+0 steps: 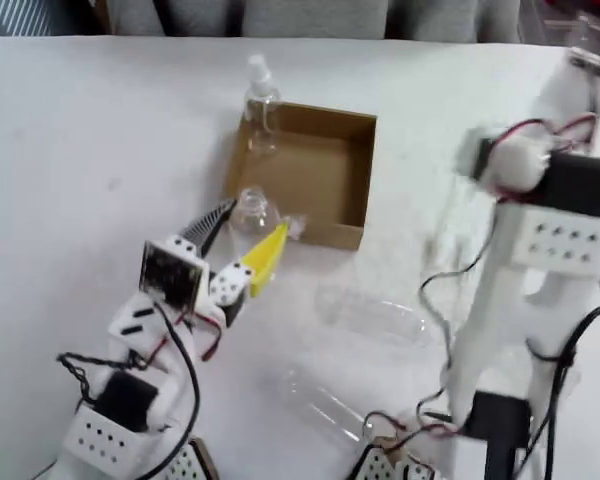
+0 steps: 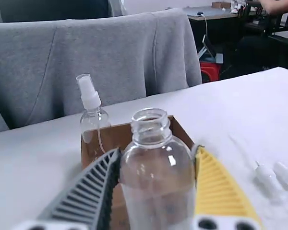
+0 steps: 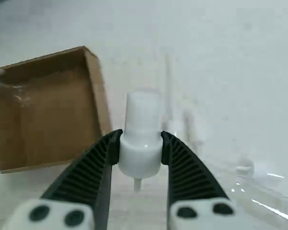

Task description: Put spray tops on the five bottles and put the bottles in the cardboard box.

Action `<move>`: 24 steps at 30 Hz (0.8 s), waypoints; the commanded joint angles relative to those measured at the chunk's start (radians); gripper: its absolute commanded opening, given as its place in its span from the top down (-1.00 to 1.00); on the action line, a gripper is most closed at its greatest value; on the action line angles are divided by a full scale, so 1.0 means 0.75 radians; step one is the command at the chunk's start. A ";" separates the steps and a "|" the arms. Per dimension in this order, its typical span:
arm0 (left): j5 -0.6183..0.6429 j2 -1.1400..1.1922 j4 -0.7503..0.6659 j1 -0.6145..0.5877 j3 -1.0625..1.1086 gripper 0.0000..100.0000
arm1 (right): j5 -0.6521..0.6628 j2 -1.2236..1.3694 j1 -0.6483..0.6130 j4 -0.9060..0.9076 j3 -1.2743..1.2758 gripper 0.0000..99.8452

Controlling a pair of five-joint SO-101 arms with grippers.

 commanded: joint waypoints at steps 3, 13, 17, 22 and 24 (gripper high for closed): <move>-0.012 -0.283 0.004 0.021 0.119 0.95 | -0.016 -0.300 -0.273 -0.271 -0.059 0.97; -0.012 -0.345 0.047 0.021 0.162 0.95 | 0.110 -0.560 -0.774 -0.760 -0.047 0.97; -0.014 -0.345 0.082 0.021 0.168 0.95 | 0.119 -0.490 -0.879 -0.846 -0.047 0.97; -0.014 -0.345 0.084 0.021 0.170 0.95 | 0.123 -0.404 -0.946 -0.897 -0.045 0.97; -0.014 -0.345 0.084 0.021 0.170 0.95 | 0.123 -0.369 -0.969 -0.895 -0.041 0.97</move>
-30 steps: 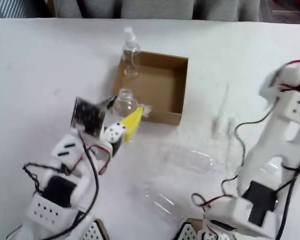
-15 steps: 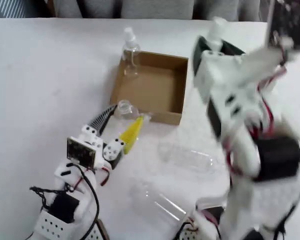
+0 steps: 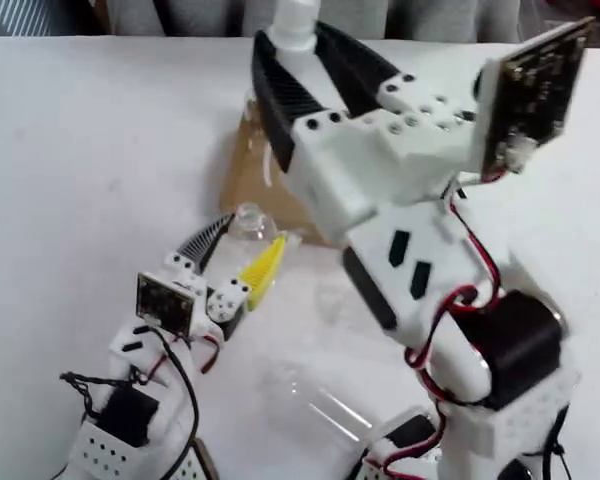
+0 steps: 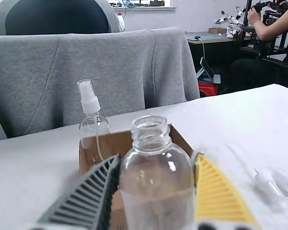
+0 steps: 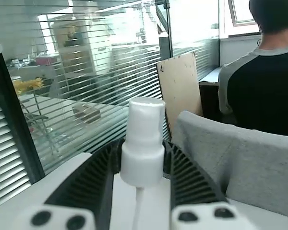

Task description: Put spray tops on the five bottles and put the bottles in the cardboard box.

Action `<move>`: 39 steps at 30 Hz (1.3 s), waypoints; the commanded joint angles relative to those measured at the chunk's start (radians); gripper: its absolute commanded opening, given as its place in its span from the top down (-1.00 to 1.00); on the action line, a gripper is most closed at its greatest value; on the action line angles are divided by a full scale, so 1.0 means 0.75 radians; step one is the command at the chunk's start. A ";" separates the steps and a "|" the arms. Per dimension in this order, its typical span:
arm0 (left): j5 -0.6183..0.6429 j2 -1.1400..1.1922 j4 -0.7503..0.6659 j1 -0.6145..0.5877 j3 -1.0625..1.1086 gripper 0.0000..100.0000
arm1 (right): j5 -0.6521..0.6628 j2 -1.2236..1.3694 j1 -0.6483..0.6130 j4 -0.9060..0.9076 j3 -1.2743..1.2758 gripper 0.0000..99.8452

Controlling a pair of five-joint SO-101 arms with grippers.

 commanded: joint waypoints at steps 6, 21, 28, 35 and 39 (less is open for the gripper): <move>-0.012 -0.028 -0.012 0.021 0.035 0.95 | 0.018 -0.069 -0.073 -0.171 0.288 0.97; -0.014 -0.028 -0.010 0.019 0.035 0.95 | 0.115 -0.339 -0.056 -0.846 1.064 0.97; -0.014 -0.028 -0.012 0.013 0.035 0.95 | 0.106 -0.357 -0.056 -0.789 1.088 0.97; -0.014 -0.028 -0.012 0.013 0.035 0.95 | 0.115 -0.470 -0.056 -0.809 1.258 0.97; -0.014 -0.028 -0.012 0.011 0.035 0.95 | 0.113 -0.508 -0.026 -0.809 1.311 0.97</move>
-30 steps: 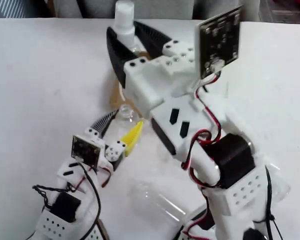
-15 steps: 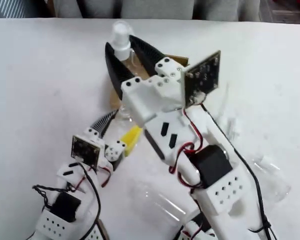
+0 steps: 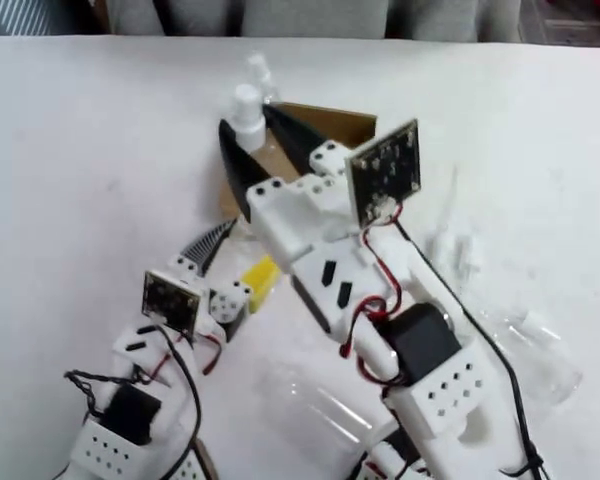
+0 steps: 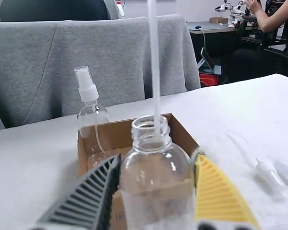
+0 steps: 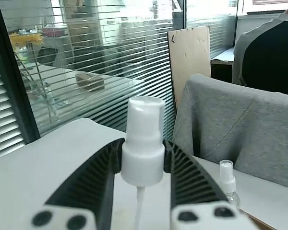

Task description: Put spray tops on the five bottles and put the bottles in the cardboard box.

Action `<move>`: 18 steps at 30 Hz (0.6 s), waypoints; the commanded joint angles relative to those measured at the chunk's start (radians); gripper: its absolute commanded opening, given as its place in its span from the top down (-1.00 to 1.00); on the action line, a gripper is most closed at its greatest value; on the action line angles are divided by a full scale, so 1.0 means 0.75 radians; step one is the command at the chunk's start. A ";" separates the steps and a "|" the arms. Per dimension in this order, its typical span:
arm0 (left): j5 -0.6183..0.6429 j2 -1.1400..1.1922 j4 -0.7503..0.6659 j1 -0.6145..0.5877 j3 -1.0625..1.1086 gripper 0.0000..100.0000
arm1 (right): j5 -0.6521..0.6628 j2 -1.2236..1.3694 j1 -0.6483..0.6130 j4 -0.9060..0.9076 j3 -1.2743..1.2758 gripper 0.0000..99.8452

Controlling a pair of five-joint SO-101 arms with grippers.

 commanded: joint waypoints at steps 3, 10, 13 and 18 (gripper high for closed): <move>-0.014 -0.026 -0.014 0.009 -0.014 0.95 | 0.008 -0.050 0.075 -0.021 0.041 0.97; -0.014 -0.026 -0.014 0.009 -0.014 0.95 | 0.006 -0.054 0.073 -0.118 0.190 0.97; -0.014 -0.026 -0.014 0.007 -0.014 0.95 | 0.006 -0.054 0.064 -0.154 0.254 0.97; -0.014 -0.026 -0.014 0.009 -0.014 0.95 | 0.006 -0.056 -0.019 -0.152 0.307 0.97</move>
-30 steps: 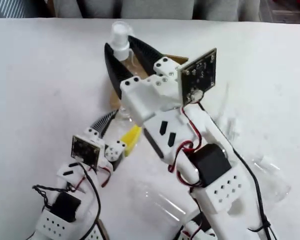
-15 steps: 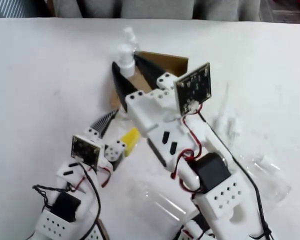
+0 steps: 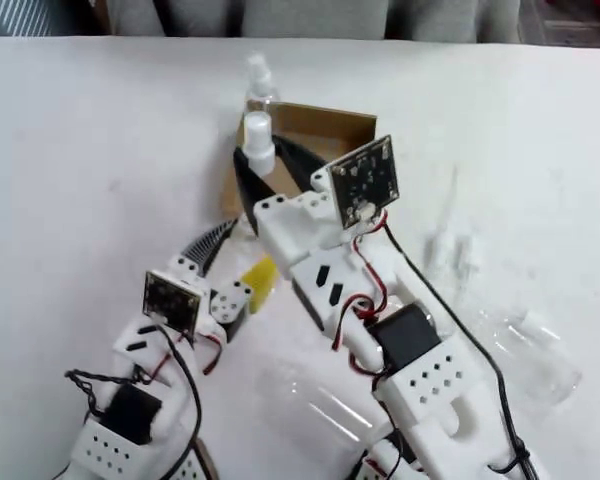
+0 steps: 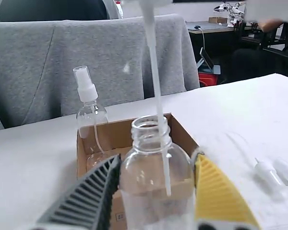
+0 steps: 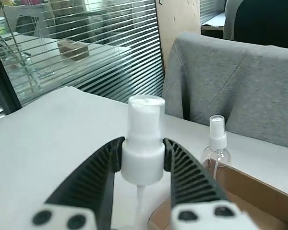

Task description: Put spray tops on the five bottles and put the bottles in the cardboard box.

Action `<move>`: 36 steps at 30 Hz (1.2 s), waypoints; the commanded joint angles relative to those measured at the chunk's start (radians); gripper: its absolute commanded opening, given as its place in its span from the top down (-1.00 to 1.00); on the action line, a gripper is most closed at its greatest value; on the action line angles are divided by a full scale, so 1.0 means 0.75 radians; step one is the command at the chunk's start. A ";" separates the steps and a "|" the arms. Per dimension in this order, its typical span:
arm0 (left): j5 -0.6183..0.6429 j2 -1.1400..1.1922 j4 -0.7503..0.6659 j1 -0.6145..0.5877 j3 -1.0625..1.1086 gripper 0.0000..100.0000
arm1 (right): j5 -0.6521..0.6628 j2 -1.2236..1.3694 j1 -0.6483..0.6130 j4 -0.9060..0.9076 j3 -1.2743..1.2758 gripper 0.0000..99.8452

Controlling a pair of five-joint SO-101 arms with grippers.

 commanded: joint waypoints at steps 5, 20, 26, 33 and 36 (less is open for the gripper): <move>-0.014 -0.026 -0.016 0.005 -0.014 0.95 | 0.006 -0.032 -0.071 -0.032 0.025 0.97; -0.014 -0.026 -0.016 0.005 -0.014 0.95 | 0.016 -0.163 -0.073 -0.005 0.215 0.85; -0.014 -0.026 -0.016 0.005 -0.014 0.95 | 0.006 -0.177 -0.124 0.046 0.213 0.57; -0.014 -0.026 -0.016 0.005 -0.012 0.95 | 0.010 -0.177 -0.107 0.103 0.061 0.72; -0.014 -0.026 -0.016 0.005 -0.012 0.95 | 0.008 -0.177 -0.062 0.179 -0.049 0.78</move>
